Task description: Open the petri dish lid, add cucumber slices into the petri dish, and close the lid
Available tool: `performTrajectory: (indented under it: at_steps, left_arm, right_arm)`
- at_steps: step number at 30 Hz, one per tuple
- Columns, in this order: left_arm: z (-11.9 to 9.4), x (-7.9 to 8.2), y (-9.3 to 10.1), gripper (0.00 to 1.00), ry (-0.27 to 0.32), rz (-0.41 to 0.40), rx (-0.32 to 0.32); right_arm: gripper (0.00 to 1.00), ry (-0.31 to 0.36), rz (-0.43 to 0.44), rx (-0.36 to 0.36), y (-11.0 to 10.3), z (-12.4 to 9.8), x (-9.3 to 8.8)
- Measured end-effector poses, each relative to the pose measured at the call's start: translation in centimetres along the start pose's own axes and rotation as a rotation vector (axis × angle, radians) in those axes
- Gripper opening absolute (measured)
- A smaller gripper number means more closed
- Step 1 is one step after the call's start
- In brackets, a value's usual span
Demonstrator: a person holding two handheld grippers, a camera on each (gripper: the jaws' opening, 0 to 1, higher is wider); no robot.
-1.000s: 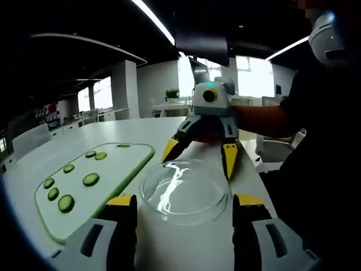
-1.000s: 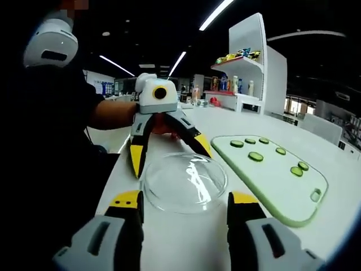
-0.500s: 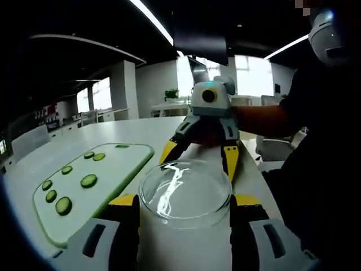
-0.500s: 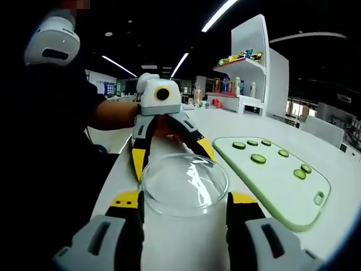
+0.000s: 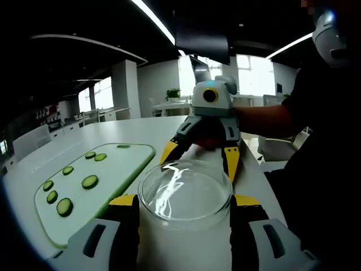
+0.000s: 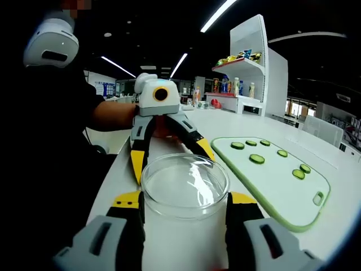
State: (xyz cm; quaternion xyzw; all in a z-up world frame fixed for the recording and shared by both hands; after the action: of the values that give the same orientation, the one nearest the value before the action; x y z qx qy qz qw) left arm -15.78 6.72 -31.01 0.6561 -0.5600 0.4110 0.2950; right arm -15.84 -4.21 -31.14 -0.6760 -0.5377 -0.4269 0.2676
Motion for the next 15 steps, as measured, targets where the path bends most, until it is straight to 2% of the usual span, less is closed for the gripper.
performTrajectory:
  at_steps: [6, 15]
  left_arm:
    - [-0.5, 0.5, 0.0, 0.64, 0.026, -0.023, -0.008]
    - [-1.8, 1.0, -0.6, 0.65, 0.083, -0.069, 0.005]
  right_arm:
    - [0.57, 0.020, 0.018, 0.006, 0.2, -0.4, 0.6]
    - [0.58, 0.041, 0.002, 0.001, 0.7, -0.4, 2.5]
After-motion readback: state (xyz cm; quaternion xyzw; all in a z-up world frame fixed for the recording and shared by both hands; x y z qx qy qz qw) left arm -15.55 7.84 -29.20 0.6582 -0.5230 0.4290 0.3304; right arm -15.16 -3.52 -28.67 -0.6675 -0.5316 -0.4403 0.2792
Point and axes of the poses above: the point that each gripper's makers call its tool centre point, and the gripper's own axes: z roughly forward along the fingers, y roughly to its right, x roughly out of its top, the point moved 5 cm from there along -z, roughly backward along the fingers, and after that the axes turned 11 degrees about -y, right-handed, at the moved point
